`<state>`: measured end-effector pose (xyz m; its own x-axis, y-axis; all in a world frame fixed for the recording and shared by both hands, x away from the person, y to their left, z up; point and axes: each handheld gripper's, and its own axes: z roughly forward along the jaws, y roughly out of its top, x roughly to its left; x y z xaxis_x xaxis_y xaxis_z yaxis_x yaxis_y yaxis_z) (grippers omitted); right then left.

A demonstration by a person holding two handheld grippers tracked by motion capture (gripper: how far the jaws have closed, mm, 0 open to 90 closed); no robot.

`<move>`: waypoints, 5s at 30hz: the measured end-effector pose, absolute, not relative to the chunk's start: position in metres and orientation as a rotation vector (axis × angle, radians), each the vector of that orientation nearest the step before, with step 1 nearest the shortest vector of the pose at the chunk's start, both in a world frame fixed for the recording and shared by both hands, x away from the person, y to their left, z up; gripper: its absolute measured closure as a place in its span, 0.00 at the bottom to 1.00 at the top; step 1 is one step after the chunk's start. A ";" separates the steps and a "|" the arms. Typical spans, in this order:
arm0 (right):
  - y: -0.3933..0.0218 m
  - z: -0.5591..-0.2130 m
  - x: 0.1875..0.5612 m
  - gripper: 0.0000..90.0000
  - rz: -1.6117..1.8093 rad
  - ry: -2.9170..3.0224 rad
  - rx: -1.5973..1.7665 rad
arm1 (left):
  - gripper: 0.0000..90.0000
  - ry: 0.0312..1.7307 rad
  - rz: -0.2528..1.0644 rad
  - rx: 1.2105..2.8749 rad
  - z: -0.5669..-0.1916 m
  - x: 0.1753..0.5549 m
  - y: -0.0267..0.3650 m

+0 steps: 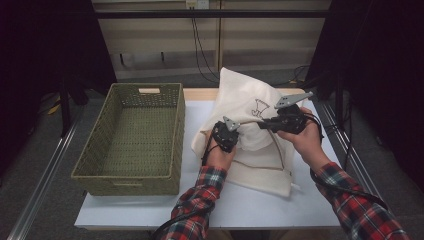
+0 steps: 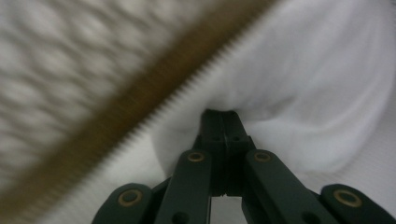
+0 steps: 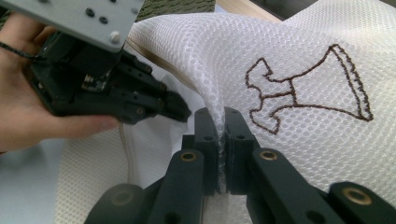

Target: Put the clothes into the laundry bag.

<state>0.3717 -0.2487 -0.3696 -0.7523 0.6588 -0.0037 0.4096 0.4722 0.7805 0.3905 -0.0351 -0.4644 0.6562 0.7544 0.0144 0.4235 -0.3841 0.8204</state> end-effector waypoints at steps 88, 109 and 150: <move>-0.206 -0.443 0.323 0.94 1.149 2.507 0.756 | 0.10 0.837 0.426 1.870 -0.426 0.316 0.036; -0.201 -0.467 0.316 0.93 1.111 2.523 0.777 | 0.08 0.835 0.432 1.856 -0.426 0.316 0.037; -0.208 -0.449 0.309 0.61 1.187 2.489 0.762 | 0.07 0.839 0.420 1.843 -0.424 0.317 0.039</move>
<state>0.3086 -0.2081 -0.4490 -0.8218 0.5692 -0.0242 0.3397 0.5236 0.7813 0.3169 0.0393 -0.4241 0.6959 0.7126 -0.0895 0.3559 -0.2339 0.9048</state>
